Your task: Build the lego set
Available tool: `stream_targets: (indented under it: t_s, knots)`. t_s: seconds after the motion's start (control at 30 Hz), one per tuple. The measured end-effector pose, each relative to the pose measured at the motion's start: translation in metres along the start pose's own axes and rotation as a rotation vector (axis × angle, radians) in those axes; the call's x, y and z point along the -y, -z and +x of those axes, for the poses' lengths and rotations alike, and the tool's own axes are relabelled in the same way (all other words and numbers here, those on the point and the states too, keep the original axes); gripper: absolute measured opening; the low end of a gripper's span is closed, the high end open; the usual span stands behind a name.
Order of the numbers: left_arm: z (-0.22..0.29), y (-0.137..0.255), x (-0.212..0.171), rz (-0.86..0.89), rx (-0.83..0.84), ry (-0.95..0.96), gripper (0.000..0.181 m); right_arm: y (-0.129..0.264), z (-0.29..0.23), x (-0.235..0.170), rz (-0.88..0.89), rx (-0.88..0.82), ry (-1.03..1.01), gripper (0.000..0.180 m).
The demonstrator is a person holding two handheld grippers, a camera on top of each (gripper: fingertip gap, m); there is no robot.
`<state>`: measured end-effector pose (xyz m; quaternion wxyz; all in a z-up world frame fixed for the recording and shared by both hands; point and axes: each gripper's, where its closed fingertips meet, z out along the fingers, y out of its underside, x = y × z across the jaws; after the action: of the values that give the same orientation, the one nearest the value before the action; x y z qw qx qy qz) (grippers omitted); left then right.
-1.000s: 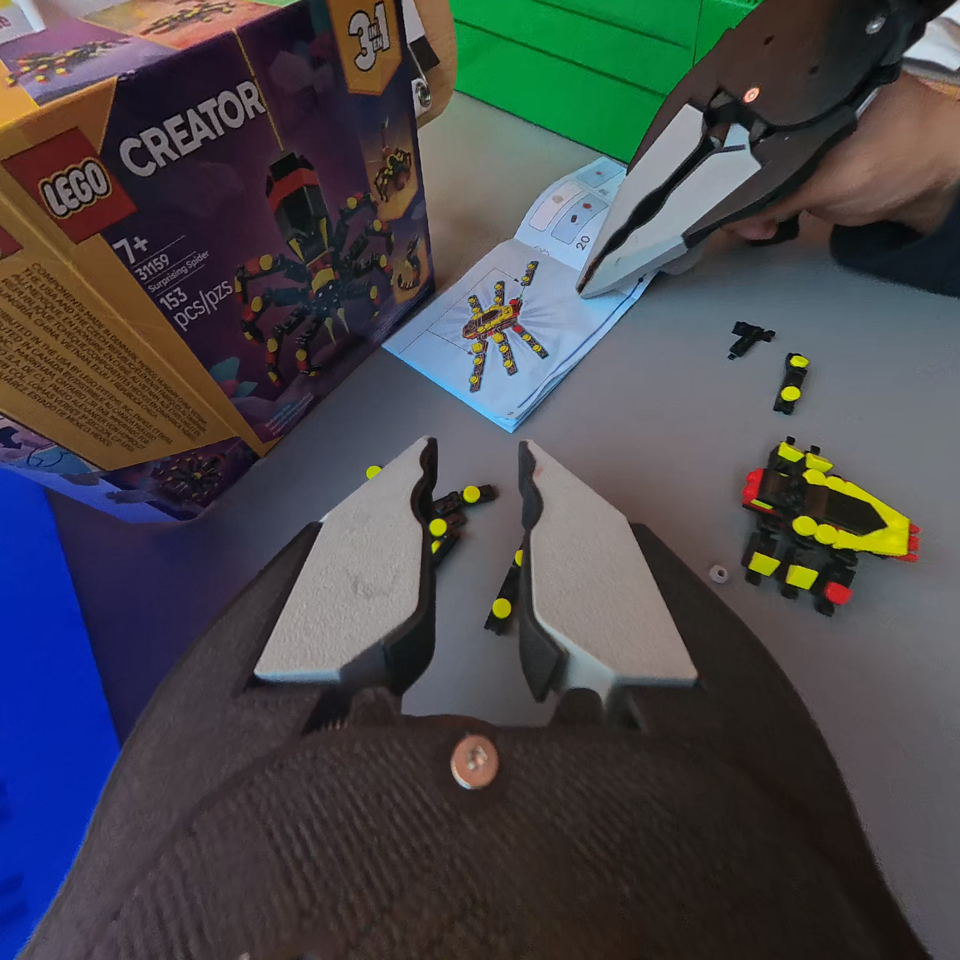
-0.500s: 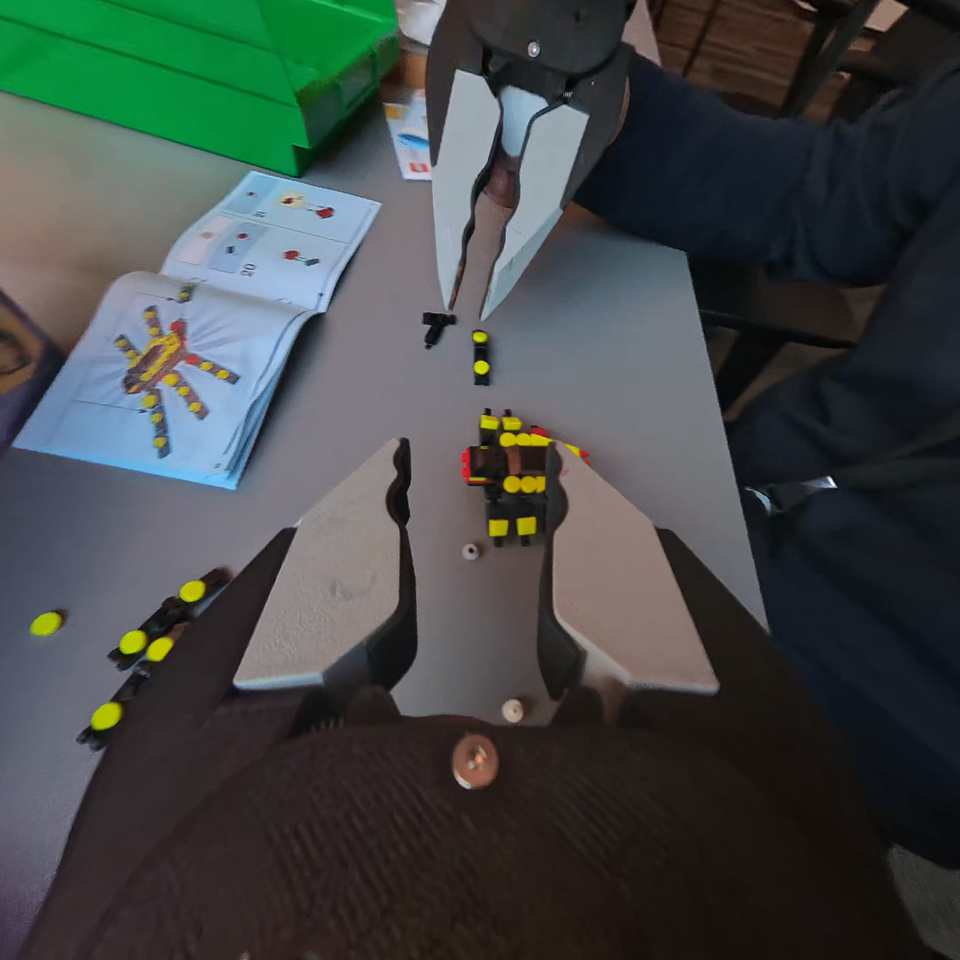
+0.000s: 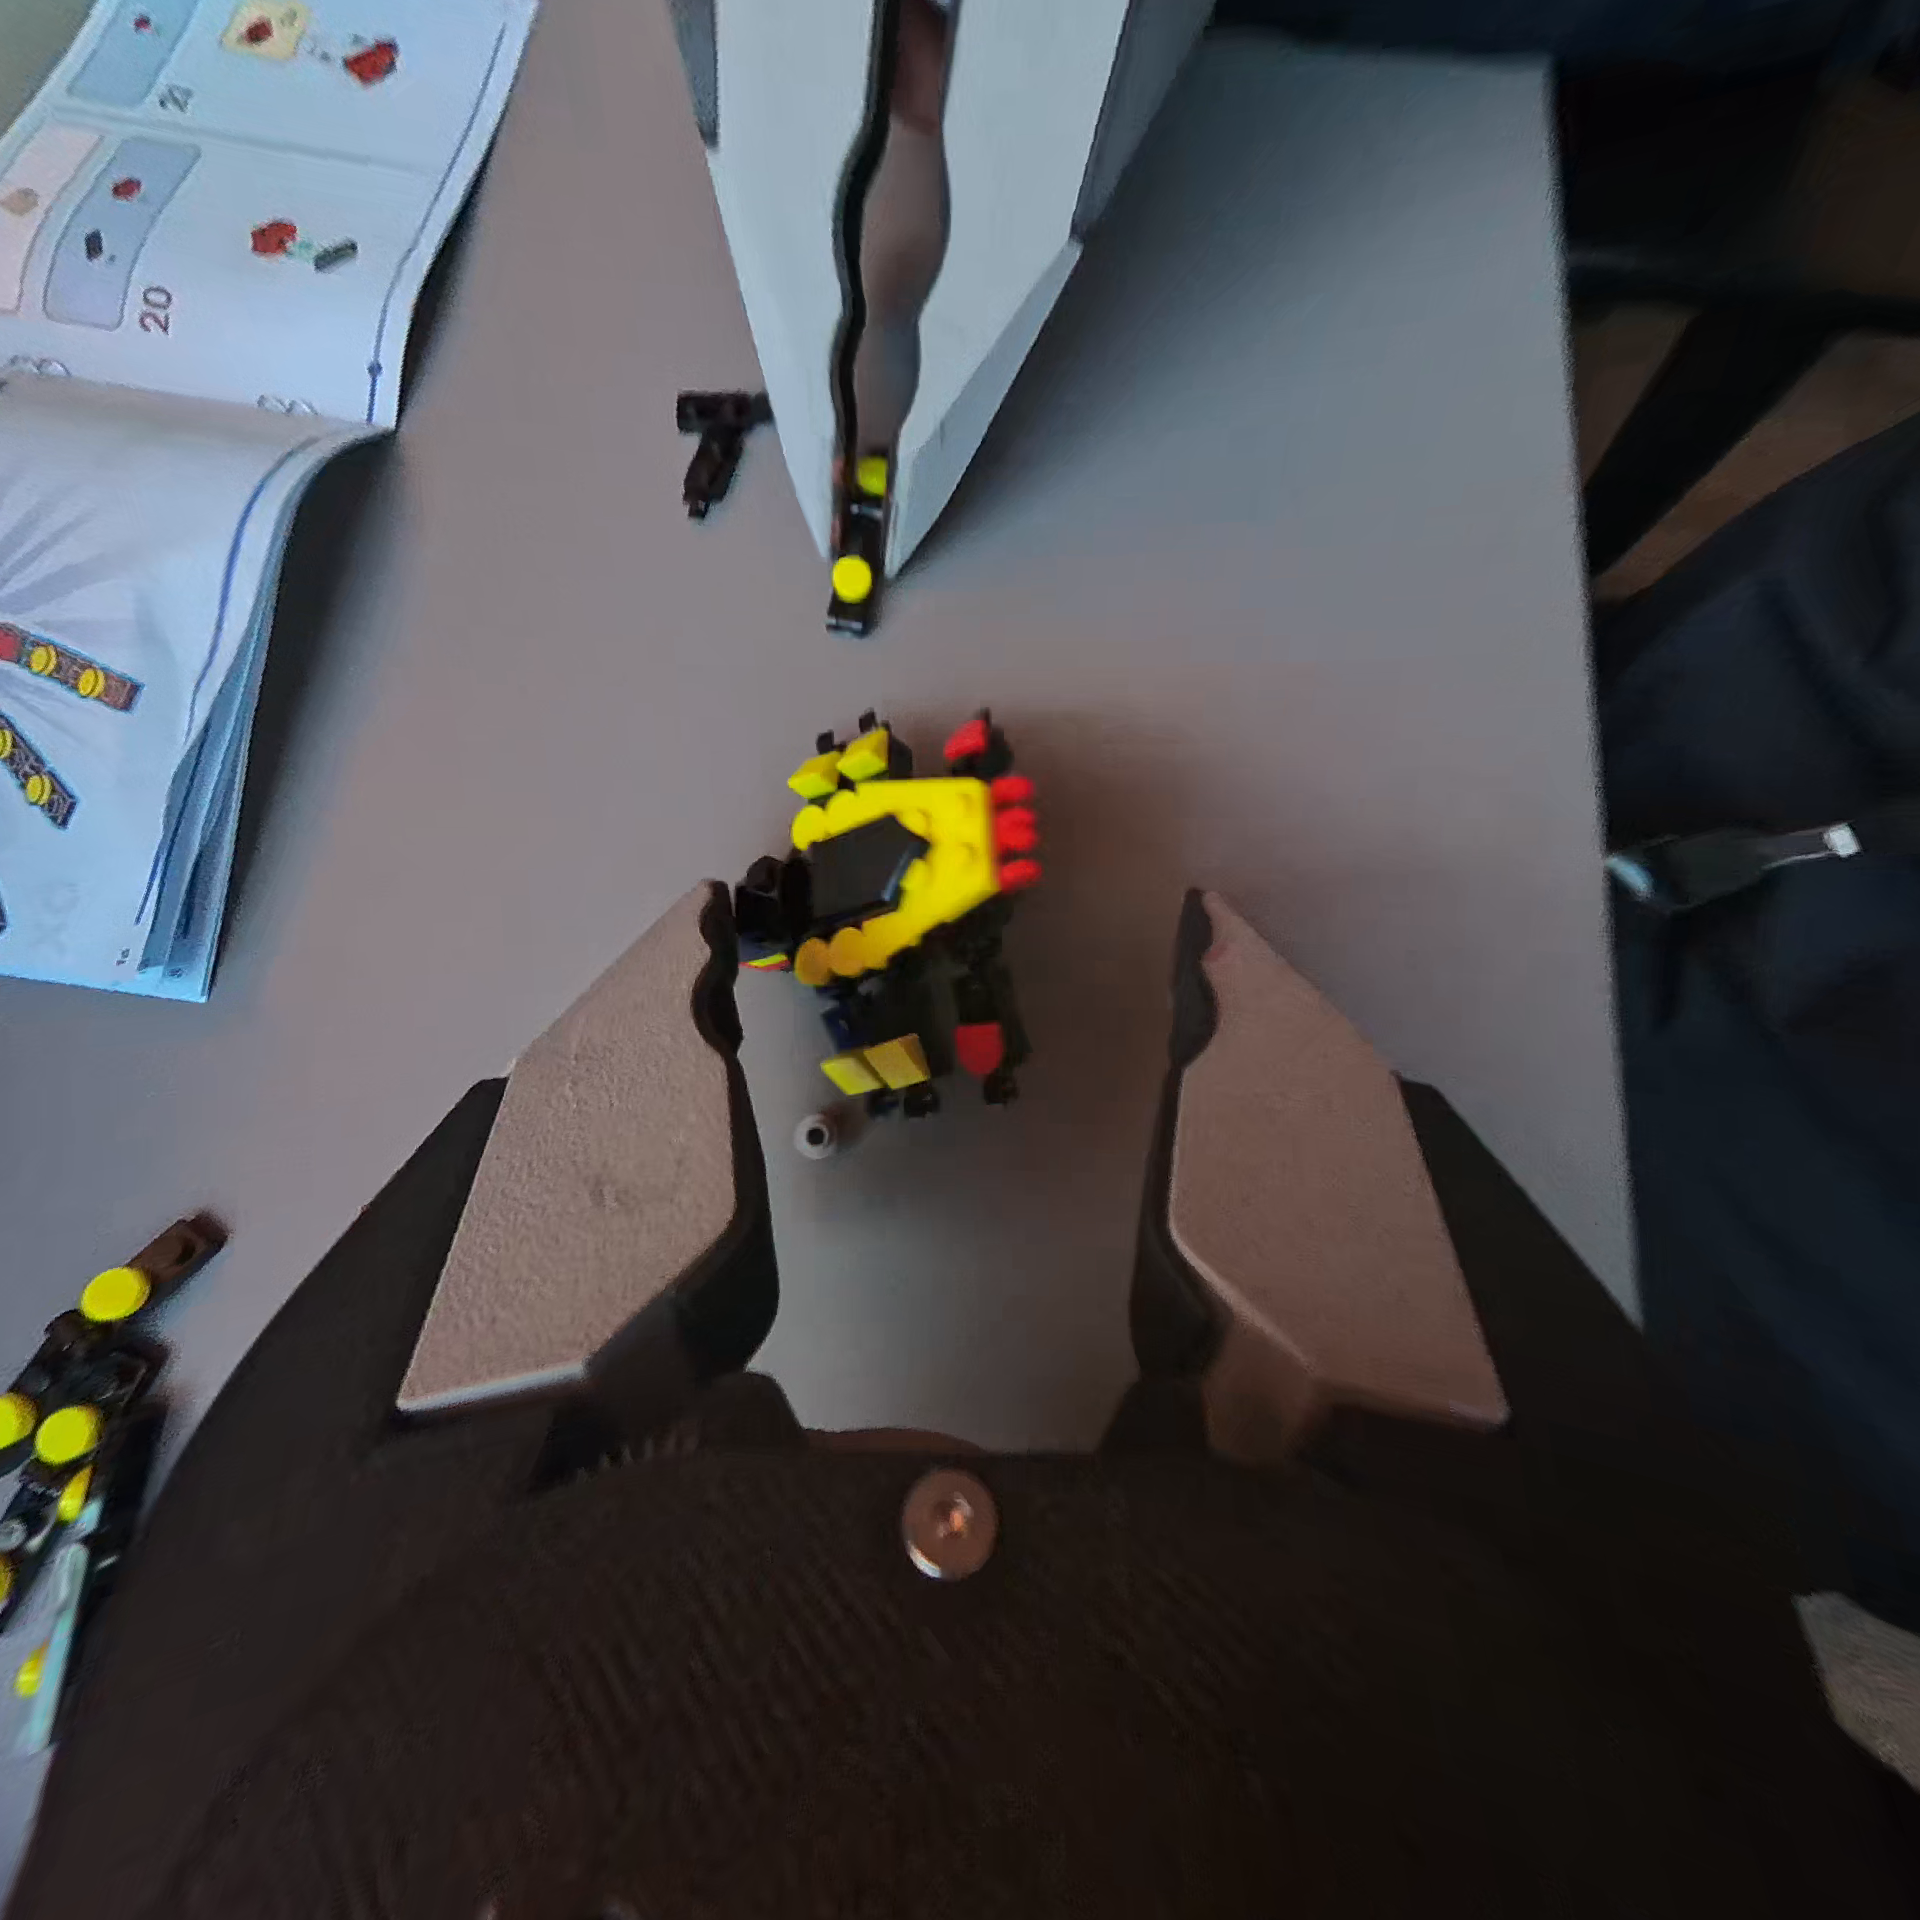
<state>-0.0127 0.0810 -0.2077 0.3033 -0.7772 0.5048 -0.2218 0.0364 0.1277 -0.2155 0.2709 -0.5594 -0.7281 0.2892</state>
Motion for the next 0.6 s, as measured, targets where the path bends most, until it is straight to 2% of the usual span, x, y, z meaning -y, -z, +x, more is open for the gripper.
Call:
stream_targets:
  t_s: [0.2, 0.43, 0.6]
  knots:
    - [0.0042, -0.0049, -0.0052, -0.025, -0.008, -0.050, 0.049, -0.0016, -0.0019, 0.0018, 0.009, -0.006, 0.029, 0.005]
    - [0.0018, -0.0022, -0.0087, -0.039, -0.008, -0.045, 0.062, 0.0027, -0.0026, -0.0024, 0.003, -0.007, 0.033, 0.005]
    - [0.0036, -0.0030, -0.0070, -0.024, -0.023, -0.041, 0.058, 0.0040, -0.0002, -0.0039, 0.000, -0.024, 0.035, 0.005]
